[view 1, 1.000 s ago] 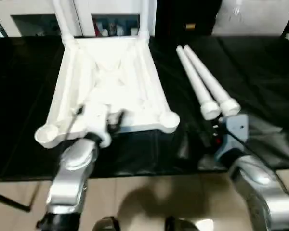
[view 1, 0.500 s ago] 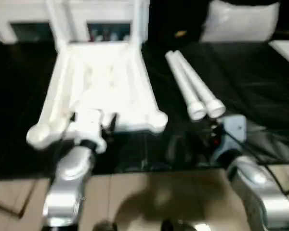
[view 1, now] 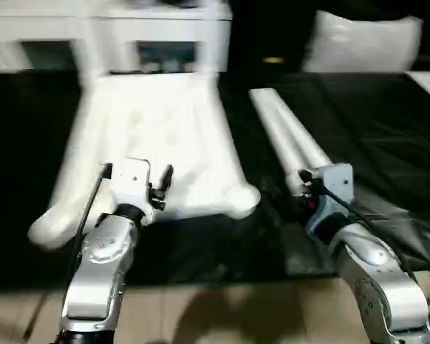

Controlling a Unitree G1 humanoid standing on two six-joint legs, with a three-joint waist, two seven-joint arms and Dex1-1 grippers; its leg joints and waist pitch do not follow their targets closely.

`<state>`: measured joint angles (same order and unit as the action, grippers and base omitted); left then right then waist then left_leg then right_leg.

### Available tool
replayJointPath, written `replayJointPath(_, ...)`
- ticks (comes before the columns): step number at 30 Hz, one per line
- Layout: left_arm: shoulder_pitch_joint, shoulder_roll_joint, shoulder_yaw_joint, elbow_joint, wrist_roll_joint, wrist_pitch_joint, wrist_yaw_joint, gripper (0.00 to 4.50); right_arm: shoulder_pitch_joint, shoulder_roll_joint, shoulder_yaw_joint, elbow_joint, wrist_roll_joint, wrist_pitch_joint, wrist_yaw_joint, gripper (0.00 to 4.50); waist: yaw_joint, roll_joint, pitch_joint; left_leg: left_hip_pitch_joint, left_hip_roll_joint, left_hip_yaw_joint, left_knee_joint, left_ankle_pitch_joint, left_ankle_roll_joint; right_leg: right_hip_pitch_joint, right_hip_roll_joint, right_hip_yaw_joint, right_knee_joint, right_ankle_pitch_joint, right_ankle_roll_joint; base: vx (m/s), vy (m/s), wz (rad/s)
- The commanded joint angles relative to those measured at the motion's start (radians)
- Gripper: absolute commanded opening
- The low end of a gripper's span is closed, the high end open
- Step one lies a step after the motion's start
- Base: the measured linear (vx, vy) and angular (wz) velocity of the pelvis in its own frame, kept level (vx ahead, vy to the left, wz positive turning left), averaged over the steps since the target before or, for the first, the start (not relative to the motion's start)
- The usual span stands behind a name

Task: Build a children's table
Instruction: Move to table, then pick table leg

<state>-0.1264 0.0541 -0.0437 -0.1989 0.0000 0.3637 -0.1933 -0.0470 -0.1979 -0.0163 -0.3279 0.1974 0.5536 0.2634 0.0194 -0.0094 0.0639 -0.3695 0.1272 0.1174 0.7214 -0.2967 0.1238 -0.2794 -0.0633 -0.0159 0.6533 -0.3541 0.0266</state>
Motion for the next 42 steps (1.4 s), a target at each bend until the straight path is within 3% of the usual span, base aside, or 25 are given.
replayJointPath(1,0.006,0.019,0.014,0.004,0.003,0.001,0.002,2.69,-0.013,0.007,0.007,-0.003,-0.003,-0.006,0.0,4.5,0.059,-0.021,-0.062,-0.149,-0.005,-0.014,-0.011,0.084,0.0,0.176,-0.122,0.1,-0.085,0.635,-0.143,0.129,0.004,-0.19)
replayJointPath(2,0.005,0.019,0.013,0.004,0.003,0.001,0.002,2.69,-0.014,0.006,0.007,-0.003,-0.002,-0.006,-0.001,4.5,0.056,0.004,-0.061,-0.127,0.009,-0.018,-0.083,0.187,-0.031,0.15,-0.052,0.019,-0.067,0.658,-0.081,0.129,0.004,-0.19)
replayJointPath(3,0.004,0.02,0.013,0.005,0.002,0.001,0.002,2.69,-0.014,0.005,0.007,-0.002,-0.002,-0.006,-0.001,4.5,0.023,0.062,-0.059,-0.005,0.063,-0.055,-0.149,0.251,0.028,0.071,0.002,-0.066,-0.056,0.418,-0.008,0.0,0.0,0.0)
replayJointPath(4,0.002,0.02,0.012,0.01,0.003,-0.001,0.002,2.69,-0.018,0.004,0.006,-0.001,-0.001,-0.005,0.0,4.5,-0.018,0.062,-0.047,0.03,0.115,-0.143,-0.172,0.275,0.207,0.017,0.04,-0.091,0.032,0.237,0.026,0.063,0.008,-0.12)
replayJointPath(5,-0.005,0.021,0.01,0.017,0.003,-0.001,0.0,2.69,-0.023,0.001,0.007,0.002,-0.001,-0.004,-0.001,4.5,-0.035,0.061,-0.084,0.178,0.195,-0.217,-0.147,0.329,0.43,-0.129,0.006,-0.051,0.09,-0.086,0.016,0.063,0.008,-0.12)
replayJointPath(8,-0.011,0.021,0.009,0.022,0.004,-0.002,-0.001,2.69,-0.027,0.0,0.007,0.002,-0.001,-0.002,-0.002,4.5,-0.025,0.044,-0.07,0.109,0.153,-0.124,-0.162,0.351,0.355,-0.169,-0.006,-0.025,0.13,0.09,0.09,0.133,-0.005,0.02)
replayJointPath(9,-0.012,0.021,0.009,0.024,0.004,-0.002,-0.002,2.69,-0.028,0.0,0.008,0.002,-0.001,-0.001,-0.002,4.5,-0.017,0.015,-0.049,0.068,0.129,-0.079,-0.189,0.206,0.316,-0.155,-0.02,-0.002,0.075,0.178,0.045,0.075,-0.025,0.02)
replayJointPath(10,-0.012,0.021,0.008,0.024,0.004,-0.002,-0.002,2.69,-0.028,0.0,0.008,0.002,-0.001,-0.001,-0.002,4.5,-0.007,-0.006,-0.035,0.041,0.09,-0.04,-0.189,0.063,0.258,-0.129,-0.033,0.018,-0.002,0.211,0.007,0.038,-0.095,0.03)
replayJointPath(11,-0.015,0.022,0.007,0.026,0.001,-0.002,0.0,2.69,-0.029,-0.002,0.008,0.002,-0.001,0.002,-0.003,4.5,0.018,-0.065,-0.02,-0.006,-0.019,0.012,-0.098,-0.183,0.107,-0.066,-0.09,0.109,-0.145,-0.194,0.056,0.038,-0.095,0.03)
replayJointPath(12,-0.015,0.023,0.005,0.027,-0.001,0.002,0.005,2.69,-0.03,-0.003,0.008,0.001,-0.002,0.004,-0.002,4.5,0.034,-0.058,-0.037,-0.027,-0.023,-0.018,0.01,-0.081,0.014,0.012,-0.175,0.166,-0.17,-0.533,-0.013,0.05,-0.115,-0.03)
replayJointPath(14,-0.014,0.017,0.01,0.028,-0.006,-0.005,0.013,2.69,-0.031,-0.004,0.008,0.001,-0.003,0.008,-0.002,4.5,0.042,-0.036,-0.026,-0.05,-0.01,-0.044,0.002,0.028,-0.066,0.021,-0.157,0.153,-0.164,-0.522,-0.122,0.079,-0.073,-0.07)
replayJointPath(16,-0.022,0.02,0.012,0.027,-0.015,0.009,0.012,2.69,-0.049,-0.008,0.005,0.007,-0.002,0.048,-0.005,4.5,0.048,-0.024,-0.009,-0.065,0.009,-0.048,-0.089,0.169,-0.039,0.019,-0.141,0.03,-0.152,-0.271,-0.195,0.081,-0.015,0.09)
replayJointPath(17,-0.025,0.023,0.012,0.027,-0.015,0.015,0.01,2.69,-0.056,-0.007,0.002,0.01,0.0,0.063,-0.01,4.5,0.034,0.02,-0.029,-0.025,0.021,-0.051,-0.139,0.215,-0.013,0.006,-0.109,-0.036,-0.15,-0.173,-0.204,0.083,0.004,0.16)
replayJointPath(19,-0.025,0.023,0.012,0.027,-0.015,0.015,0.01,2.69,-0.056,-0.007,0.002,0.01,0.0,0.063,-0.01,4.5,0.01,0.044,-0.051,-0.026,0.045,-0.109,-0.15,0.283,0.107,-0.001,-0.056,-0.062,-0.082,0.107,-0.219,0.09,0.071,0.42)
replayJointPath(20,-0.031,0.041,-0.016,0.02,0.016,0.012,-0.003,2.69,-0.077,-0.014,0.004,0.023,-0.006,0.083,-0.021,4.5,-0.011,0.057,-0.069,0.003,0.038,-0.18,-0.139,0.607,0.202,-0.015,-0.015,-0.084,-0.033,0.301,-0.217,0.098,0.082,0.44)
replayJointPath(21,-0.031,0.041,-0.016,0.02,0.016,0.012,-0.003,2.69,-0.077,-0.014,0.004,0.023,-0.006,0.083,-0.021,4.5,-0.01,0.074,-0.072,0.076,0.074,-0.271,-0.139,0.858,0.213,-0.086,0.019,-0.06,0.002,0.16,-0.16,0.083,0.059,0.49)
replayJointPath(22,-0.031,0.042,-0.021,0.018,0.018,0.012,-0.005,2.69,-0.084,-0.014,0.004,0.026,-0.008,0.084,-0.024,4.5,-0.008,0.074,-0.066,0.072,0.097,-0.298,-0.157,0.886,0.176,-0.094,0.018,-0.04,0.017,0.073,-0.129,0.042,0.018,0.7)
replayJointPath(24,-0.032,0.041,-0.029,0.016,0.013,0.02,-0.017,2.69,-0.118,-0.004,-0.006,0.046,-0.013,0.109,-0.056,4.5,0.008,0.074,-0.048,0.039,0.1,-0.303,-0.216,0.48,0.001,-0.109,0.032,-0.027,0.073,-0.065,-0.104,0.026,-0.033,0.96)
replayJointPath(25,-0.032,0.038,-0.024,0.016,0.001,0.03,-0.022,2.69,-0.13,0.004,-0.015,0.053,-0.013,0.125,-0.074,4.5,0.002,0.069,-0.05,0.05,0.139,-0.259,-0.214,0.341,-0.029,-0.12,0.016,-0.013,0.064,-0.032,-0.101,-0.024,-0.112,0.57)
replayJointPath(28,-0.042,0.063,-0.041,0.014,0.005,0.051,-0.047,2.69,-0.172,-0.016,0.004,0.073,-0.045,0.196,-0.091,4.5,0.024,0.022,-0.042,0.003,0.027,-0.205,-0.188,-0.012,0.041,-0.076,-0.07,0.065,-0.092,0.098,-0.294,-0.038,-0.16,0.19)
replayJointPath(29,-0.046,0.083,-0.051,0.006,-0.008,0.058,-0.084,2.69,-0.205,-0.017,0.002,0.088,-0.055,0.245,-0.109,4.5,0.06,-0.016,-0.047,-0.053,-0.049,-0.088,-0.083,0.031,-0.013,-0.009,-0.126,0.093,-0.143,0.114,-0.289,-0.037,-0.218,0.14)
replayJointPath(30,-0.048,0.096,-0.058,0.001,-0.019,0.062,-0.11,2.69,-0.228,-0.016,-0.001,0.098,-0.061,0.278,-0.122,4.5,0.078,-0.014,-0.036,-0.036,-0.03,-0.066,-0.084,0.105,-0.108,-0.031,-0.136,0.088,-0.148,-0.041,-0.062,-0.043,-0.208,-0.01)
replayJointPath(32,-0.053,0.122,-0.069,-0.012,-0.045,0.074,-0.163,2.89,-0.272,-0.011,-0.015,0.121,-0.081,0.349,-0.16,4.5,0.086,-0.011,-0.027,-0.038,0.007,-0.053,-0.125,0.096,-0.13,-0.022,-0.115,0.098,-0.141,-0.224,0.084,-0.074,-0.176,-0.05)
replayJointPath(35,-0.06,0.153,-0.082,-0.03,-0.081,0.101,-0.226,3.03,-0.322,-0.021,-0.02,0.153,-0.099,0.423,-0.185,4.5,0.056,0.013,-0.043,-0.013,0.055,-0.046,-0.18,0.083,-0.172,-0.038,-0.051,0.044,-0.097,0.011,-0.017,-0.078,-0.084,-0.01)
replayJointPath(42,-0.084,0.244,-0.13,-0.089,-0.146,0.182,-0.392,3.61,-0.453,-0.061,-0.055,0.269,-0.069,0.573,-0.175,4.5,0.043,0.027,-0.029,0.01,0.089,-0.02,-0.196,-0.099,-0.207,-0.055,-0.066,0.036,-0.106,-0.082,-0.199,-0.016,-0.002,0.0)
